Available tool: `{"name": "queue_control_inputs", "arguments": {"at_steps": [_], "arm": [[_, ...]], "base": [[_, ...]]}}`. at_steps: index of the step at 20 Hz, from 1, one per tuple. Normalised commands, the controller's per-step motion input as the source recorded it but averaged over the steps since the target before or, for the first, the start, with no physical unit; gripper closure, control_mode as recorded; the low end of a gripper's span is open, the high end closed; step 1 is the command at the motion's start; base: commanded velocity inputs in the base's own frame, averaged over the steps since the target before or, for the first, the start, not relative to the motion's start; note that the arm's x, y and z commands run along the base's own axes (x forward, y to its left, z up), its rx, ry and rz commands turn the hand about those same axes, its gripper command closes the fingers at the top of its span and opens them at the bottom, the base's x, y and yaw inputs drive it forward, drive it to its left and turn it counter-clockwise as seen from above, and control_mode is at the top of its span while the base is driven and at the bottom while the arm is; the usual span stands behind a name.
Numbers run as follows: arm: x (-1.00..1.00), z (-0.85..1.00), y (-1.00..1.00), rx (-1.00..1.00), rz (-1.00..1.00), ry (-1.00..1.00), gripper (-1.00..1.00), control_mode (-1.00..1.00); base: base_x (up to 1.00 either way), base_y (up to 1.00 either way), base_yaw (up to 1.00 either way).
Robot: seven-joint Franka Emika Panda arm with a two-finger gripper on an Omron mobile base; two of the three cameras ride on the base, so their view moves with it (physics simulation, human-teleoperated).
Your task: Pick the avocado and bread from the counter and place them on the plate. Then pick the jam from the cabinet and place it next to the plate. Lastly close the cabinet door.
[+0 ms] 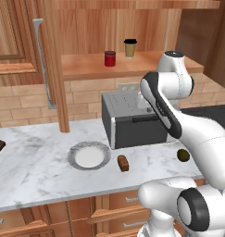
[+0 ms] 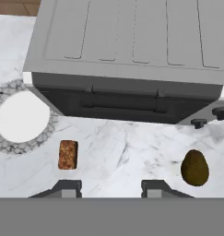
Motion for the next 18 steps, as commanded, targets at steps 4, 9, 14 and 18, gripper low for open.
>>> {"name": "queue_control_inputs", "arguments": {"at_steps": [4, 9, 14, 18], "arm": [[-0.06, 0.00, 0.06, 0.00, 0.00, 0.00, -1.00, -1.00], [-0.16, -0.12, 0.19, 0.00, 0.00, 0.00, -1.00, -1.00], [-0.15, -0.26, 0.20, 0.03, 0.00, 0.02, -1.00, -1.00], [-0.11, -0.36, 0.19, 0.04, 0.00, 0.03, -1.00, -1.00]], "base": [[0.00, 0.00, 0.00], [0.00, 0.00, 0.00], [0.00, 0.00, 0.00], [0.00, 0.00, 0.00]]}}
